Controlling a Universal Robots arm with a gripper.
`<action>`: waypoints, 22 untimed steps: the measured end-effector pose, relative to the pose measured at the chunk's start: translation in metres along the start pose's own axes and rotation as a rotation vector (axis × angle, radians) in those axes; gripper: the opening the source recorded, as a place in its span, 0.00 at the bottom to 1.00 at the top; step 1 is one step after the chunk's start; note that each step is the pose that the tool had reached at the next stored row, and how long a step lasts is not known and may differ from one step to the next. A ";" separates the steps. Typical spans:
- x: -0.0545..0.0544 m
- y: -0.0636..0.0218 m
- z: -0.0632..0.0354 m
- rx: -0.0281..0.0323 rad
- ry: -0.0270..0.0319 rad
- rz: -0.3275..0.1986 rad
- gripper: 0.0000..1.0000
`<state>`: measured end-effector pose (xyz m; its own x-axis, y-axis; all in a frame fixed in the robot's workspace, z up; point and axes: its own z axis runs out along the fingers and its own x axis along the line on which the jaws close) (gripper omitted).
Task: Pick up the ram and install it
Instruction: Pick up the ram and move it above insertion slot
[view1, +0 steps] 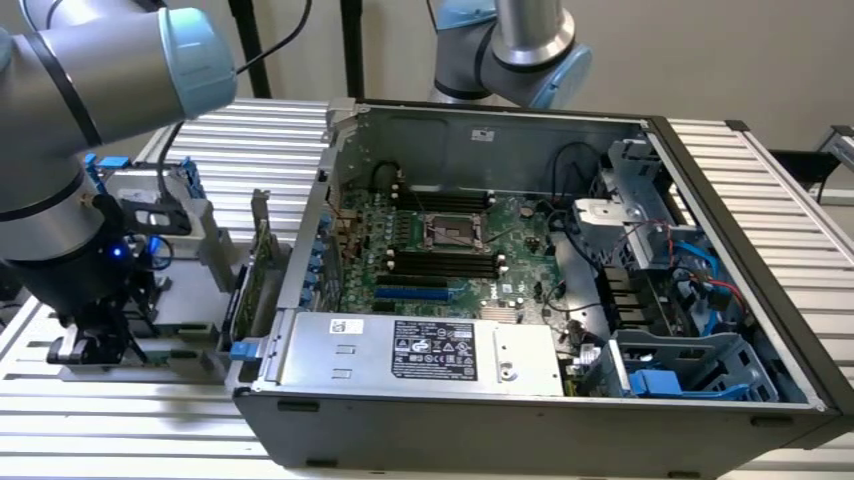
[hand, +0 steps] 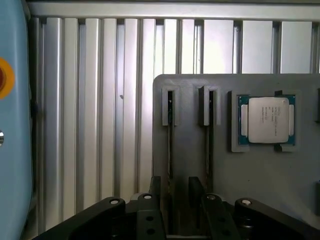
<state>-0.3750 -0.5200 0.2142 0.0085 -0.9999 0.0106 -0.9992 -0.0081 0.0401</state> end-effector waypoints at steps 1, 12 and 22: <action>0.000 0.0000 0.0010 0.0002 0.0011 -0.001 0.36; 0.000 -0.0005 0.0132 0.0035 0.0138 -0.006 0.36; 0.000 0.0032 0.0168 0.0036 0.0147 -0.007 0.36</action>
<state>-0.3789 -0.5200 0.1976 0.0165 -0.9995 0.0251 -0.9992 -0.0156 0.0367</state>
